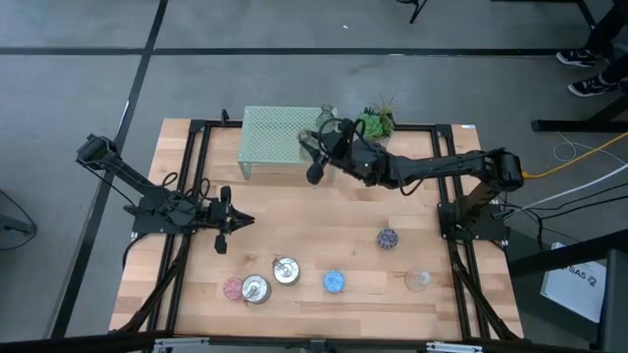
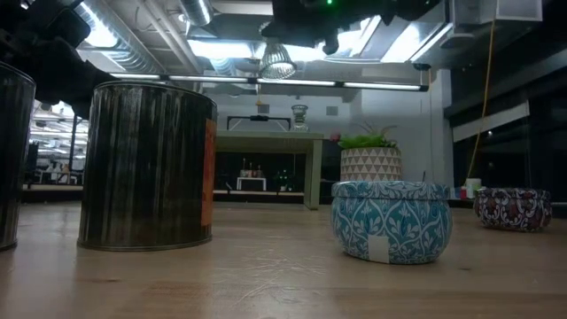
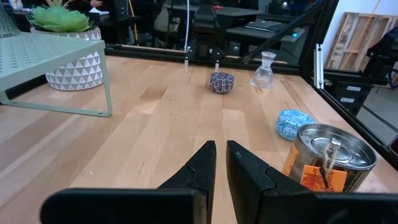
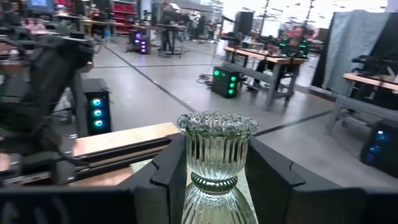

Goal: Pick & Place candle stick holders
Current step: Put the green glass candle holder on the shelf, then adjust the green glass candle holder on the shelf

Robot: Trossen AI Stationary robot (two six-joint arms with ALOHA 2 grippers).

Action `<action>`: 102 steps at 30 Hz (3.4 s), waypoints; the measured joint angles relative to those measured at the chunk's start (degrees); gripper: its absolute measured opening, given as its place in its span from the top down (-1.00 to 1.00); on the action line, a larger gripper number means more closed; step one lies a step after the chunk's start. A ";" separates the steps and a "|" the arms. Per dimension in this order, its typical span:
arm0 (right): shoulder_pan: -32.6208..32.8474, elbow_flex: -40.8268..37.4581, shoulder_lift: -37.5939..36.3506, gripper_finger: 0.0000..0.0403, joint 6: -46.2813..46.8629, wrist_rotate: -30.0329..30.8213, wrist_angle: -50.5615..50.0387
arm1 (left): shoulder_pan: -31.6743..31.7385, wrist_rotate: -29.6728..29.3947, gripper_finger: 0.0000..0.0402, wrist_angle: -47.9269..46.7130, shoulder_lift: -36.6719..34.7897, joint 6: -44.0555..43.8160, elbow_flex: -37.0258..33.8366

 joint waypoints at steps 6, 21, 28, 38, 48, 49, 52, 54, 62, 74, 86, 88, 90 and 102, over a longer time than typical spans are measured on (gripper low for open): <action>-3.25 -0.01 0.00 0.33 0.02 0.00 -0.88 | -0.02 -0.01 0.84 0.00 0.00 0.00 0.00; -6.81 -6.03 0.03 0.33 2.72 2.81 -2.86 | -0.01 0.00 0.84 0.00 0.00 -0.02 0.02; -8.58 -14.30 0.02 0.33 2.31 3.01 12.47 | 0.00 0.00 0.84 0.00 -0.01 0.00 0.00; -10.79 -18.13 0.04 0.33 3.59 2.55 15.68 | -0.01 0.00 0.84 0.01 0.00 0.00 0.01; -10.97 -18.15 0.16 0.33 7.66 0.47 14.13 | -0.02 0.00 0.84 0.02 0.00 0.00 0.00; -10.97 -18.15 0.33 0.33 7.66 0.04 14.37 | -0.01 0.00 0.84 0.01 0.00 -0.01 0.00; -10.97 -18.15 1.08 0.33 7.66 -0.66 14.83 | -0.02 0.00 0.84 0.02 0.00 -0.02 0.01; -10.97 -18.14 1.63 0.33 7.66 -0.65 15.12 | -0.02 0.00 0.84 0.02 0.00 -0.02 0.02; -10.99 -18.02 2.86 0.32 7.62 -2.31 16.47 | -0.01 0.00 0.84 0.00 0.00 -0.01 0.01; -11.13 -18.21 3.17 0.01 7.36 -2.81 15.58 | 0.00 0.00 0.84 0.00 0.00 0.00 0.00; -9.93 -16.76 -5.21 -0.07 7.42 -4.32 6.22 | -0.01 0.00 0.84 -0.01 0.00 0.00 0.02; -9.01 -16.52 -7.04 -0.07 8.12 -5.12 2.61 | 0.00 0.00 0.84 0.00 -0.02 -0.02 0.00; -7.85 -16.29 -8.51 -0.07 8.97 -5.79 -0.58 | -0.02 0.00 0.84 0.00 -0.02 0.00 0.00; -3.17 -16.31 -6.85 0.52 10.23 -6.68 -12.91 | 0.00 0.00 0.84 -0.03 -0.01 0.00 0.01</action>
